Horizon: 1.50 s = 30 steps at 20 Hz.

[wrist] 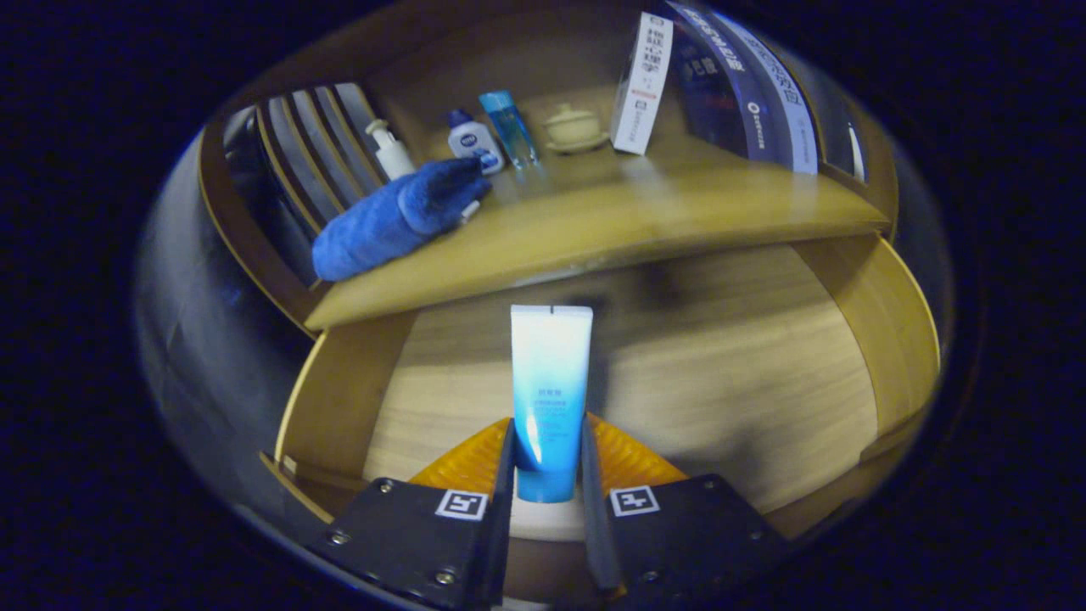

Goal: Pull open the drawer, take out the items inside it, and place them on the countertop above the cabinet.

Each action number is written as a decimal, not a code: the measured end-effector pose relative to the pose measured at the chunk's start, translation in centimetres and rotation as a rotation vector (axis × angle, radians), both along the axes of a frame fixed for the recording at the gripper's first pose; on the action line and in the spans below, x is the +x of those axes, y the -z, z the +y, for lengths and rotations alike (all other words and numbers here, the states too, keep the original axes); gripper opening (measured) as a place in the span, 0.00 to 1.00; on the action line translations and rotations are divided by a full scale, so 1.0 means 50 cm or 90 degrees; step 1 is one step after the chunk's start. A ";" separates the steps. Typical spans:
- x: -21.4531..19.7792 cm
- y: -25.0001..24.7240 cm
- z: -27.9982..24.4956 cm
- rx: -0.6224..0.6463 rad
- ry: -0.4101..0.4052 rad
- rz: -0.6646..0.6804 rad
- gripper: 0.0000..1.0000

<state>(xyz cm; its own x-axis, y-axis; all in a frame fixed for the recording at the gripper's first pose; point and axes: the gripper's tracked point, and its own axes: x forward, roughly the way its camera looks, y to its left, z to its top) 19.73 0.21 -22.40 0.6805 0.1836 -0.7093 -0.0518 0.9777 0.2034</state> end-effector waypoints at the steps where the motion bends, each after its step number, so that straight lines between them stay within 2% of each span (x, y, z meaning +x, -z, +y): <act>1: -0.005 -0.008 0.012 0.007 -0.009 -0.009 0.38; 5: -0.014 -0.054 0.010 -0.050 -0.040 -0.078 0.38; 10: -0.035 -0.119 0.032 -0.032 -0.059 -0.153 0.38; 17: -0.048 -0.260 0.073 0.054 -0.055 -0.288 0.38; 19: -0.040 -0.288 0.071 0.050 -0.059 -0.316 0.38; 25: 0.043 -0.343 0.066 0.028 -0.020 -0.359 0.38; 30: 0.152 -0.291 0.046 -0.018 0.025 -0.317 0.38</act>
<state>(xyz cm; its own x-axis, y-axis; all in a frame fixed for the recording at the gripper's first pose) 27.33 2.50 -7.83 0.9436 0.1364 -0.3016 -0.0987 0.9856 0.1369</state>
